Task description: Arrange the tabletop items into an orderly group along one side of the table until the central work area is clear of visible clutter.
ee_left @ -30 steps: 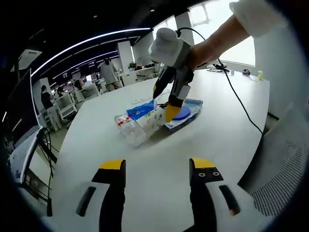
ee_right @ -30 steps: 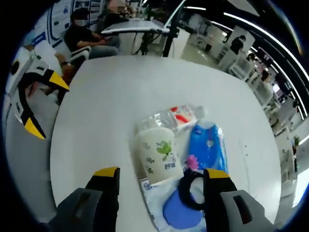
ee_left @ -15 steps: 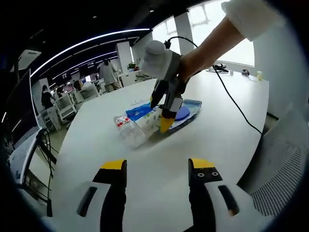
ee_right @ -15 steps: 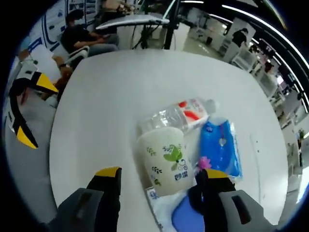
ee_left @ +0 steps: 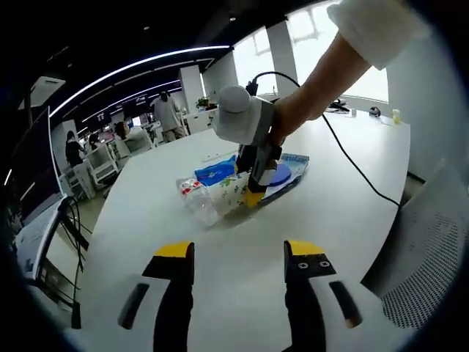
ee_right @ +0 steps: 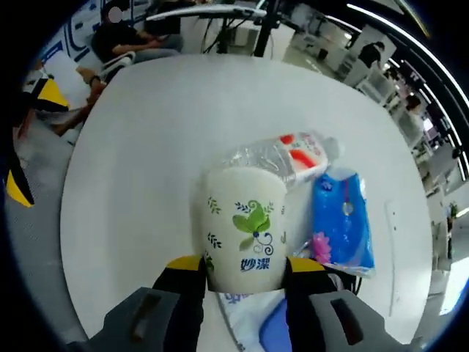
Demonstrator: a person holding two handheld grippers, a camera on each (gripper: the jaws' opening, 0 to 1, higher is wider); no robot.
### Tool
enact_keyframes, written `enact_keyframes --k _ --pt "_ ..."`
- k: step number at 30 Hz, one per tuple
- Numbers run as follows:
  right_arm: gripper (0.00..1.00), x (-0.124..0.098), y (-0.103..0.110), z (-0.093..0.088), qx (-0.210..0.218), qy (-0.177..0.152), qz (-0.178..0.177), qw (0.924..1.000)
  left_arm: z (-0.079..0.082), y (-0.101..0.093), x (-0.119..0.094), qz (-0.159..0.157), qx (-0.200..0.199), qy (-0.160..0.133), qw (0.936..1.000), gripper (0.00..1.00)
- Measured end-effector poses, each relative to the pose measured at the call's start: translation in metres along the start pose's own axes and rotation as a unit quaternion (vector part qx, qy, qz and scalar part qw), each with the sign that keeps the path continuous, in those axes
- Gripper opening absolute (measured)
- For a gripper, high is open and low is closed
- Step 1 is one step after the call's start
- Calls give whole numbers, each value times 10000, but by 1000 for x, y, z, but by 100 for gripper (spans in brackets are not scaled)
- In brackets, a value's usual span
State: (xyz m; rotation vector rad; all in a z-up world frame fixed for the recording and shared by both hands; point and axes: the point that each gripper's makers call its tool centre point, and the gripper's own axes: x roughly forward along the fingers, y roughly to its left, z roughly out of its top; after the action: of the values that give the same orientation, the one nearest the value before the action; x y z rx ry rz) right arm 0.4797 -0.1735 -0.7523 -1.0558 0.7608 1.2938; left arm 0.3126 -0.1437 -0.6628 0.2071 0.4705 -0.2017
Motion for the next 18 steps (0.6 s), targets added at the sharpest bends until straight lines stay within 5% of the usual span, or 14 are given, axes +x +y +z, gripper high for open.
enact_keyframes --k 10,18 --pt "39 -3 0 0 85 -283 -192 9994 1 1 0 24 29 -8 10000 48" --pt "39 -27 8 4 507 -1030 -511 9921 1 3 0 53 -37 -11 10000 48"
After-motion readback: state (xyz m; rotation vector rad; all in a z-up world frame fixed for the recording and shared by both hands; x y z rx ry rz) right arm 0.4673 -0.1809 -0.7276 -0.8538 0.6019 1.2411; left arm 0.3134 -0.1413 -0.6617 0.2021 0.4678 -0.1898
